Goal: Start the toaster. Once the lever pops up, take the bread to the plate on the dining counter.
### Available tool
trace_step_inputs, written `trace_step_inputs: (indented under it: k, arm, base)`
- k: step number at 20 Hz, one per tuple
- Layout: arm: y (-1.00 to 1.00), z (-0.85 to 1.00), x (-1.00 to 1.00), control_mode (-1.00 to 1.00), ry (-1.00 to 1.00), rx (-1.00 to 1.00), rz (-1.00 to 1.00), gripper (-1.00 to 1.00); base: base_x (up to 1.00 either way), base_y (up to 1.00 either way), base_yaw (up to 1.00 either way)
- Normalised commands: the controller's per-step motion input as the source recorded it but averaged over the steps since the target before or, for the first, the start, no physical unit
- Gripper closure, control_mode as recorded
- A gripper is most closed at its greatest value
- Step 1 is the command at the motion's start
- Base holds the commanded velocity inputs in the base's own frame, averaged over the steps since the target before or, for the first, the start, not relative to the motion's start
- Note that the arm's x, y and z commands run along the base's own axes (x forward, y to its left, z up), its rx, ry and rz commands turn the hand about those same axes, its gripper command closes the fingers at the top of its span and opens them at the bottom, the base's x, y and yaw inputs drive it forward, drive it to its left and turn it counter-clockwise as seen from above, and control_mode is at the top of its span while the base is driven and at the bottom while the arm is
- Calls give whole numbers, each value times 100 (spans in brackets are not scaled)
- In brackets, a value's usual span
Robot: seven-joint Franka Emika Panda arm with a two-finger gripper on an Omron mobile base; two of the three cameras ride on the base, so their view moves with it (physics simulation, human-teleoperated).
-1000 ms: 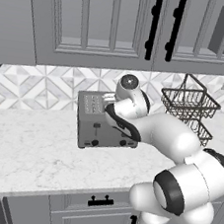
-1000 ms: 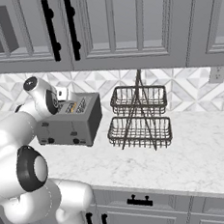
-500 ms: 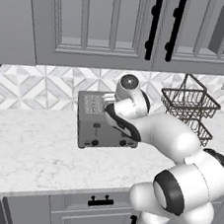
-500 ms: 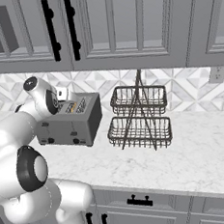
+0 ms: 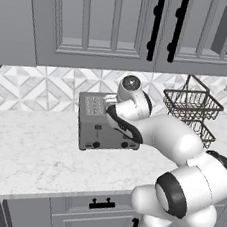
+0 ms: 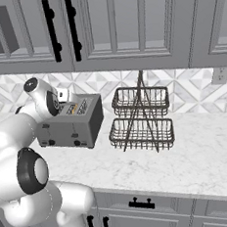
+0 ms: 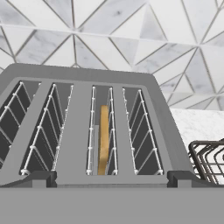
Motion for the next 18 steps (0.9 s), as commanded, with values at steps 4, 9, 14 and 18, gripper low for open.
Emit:
trace_step_inputs:
  k: [4,9,14,18]
  arm:
    - [0,0,0,-100,0,0,0,-100]
    - [0,0,0,-100,0,0,0,-100]
    - [0,0,0,-100,0,0,0,-100]
    - [0,0,0,-100,0,0,0,-100]
  base:
    - [0,0,0]
    - [0,0,0]
    - [0,0,0]
    - [0,0,0]
